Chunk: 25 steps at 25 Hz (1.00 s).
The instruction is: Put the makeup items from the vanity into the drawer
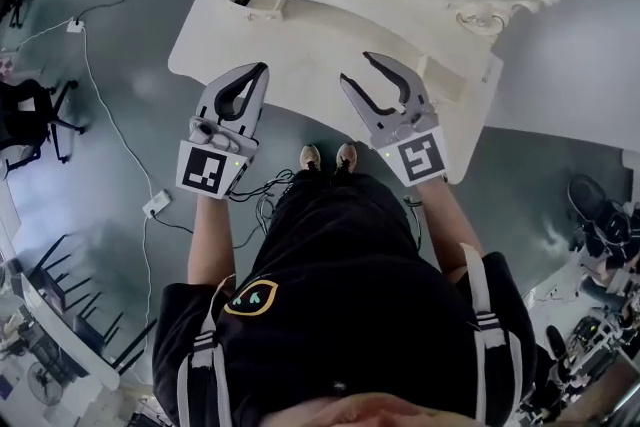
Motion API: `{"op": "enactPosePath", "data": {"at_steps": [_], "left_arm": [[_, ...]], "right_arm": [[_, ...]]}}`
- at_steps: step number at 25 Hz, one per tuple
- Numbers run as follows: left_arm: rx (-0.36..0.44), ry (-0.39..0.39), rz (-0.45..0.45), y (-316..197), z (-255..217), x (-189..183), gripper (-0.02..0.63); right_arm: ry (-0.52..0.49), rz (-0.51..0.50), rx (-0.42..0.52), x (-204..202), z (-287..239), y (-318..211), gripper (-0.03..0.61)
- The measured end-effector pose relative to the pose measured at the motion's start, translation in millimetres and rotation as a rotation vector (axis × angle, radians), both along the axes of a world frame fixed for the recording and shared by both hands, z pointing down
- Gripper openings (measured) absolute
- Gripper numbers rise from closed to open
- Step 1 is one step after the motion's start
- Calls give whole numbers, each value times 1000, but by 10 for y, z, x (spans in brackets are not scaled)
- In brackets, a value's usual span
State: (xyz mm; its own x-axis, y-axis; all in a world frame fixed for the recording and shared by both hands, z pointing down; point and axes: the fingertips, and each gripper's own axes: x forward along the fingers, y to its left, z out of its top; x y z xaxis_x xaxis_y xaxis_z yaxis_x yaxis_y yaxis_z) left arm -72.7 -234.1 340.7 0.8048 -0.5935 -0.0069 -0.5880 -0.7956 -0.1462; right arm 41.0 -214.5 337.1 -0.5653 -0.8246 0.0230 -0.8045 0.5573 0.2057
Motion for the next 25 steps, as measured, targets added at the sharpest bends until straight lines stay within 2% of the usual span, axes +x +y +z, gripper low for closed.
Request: {"op": "enactPosePath", "data": {"at_steps": [1, 5, 10, 13, 25], "left_arm": [[5, 1, 10, 31, -31, 49, 18], [19, 1, 47, 132, -125, 204, 18], [3, 16, 70, 228, -212, 334, 18], [27, -5, 89, 248, -202, 372, 18], [40, -18, 127, 337, -193, 565, 18]], "right_arm": [[-5, 10, 9, 37, -42, 50, 188], [-17, 56, 38, 176, -155, 205, 67], [0, 90, 48, 292, -222, 311, 48], [-3, 107, 56, 338, -243, 343, 23], [-25, 119, 67, 470, -248, 414, 21]]}}
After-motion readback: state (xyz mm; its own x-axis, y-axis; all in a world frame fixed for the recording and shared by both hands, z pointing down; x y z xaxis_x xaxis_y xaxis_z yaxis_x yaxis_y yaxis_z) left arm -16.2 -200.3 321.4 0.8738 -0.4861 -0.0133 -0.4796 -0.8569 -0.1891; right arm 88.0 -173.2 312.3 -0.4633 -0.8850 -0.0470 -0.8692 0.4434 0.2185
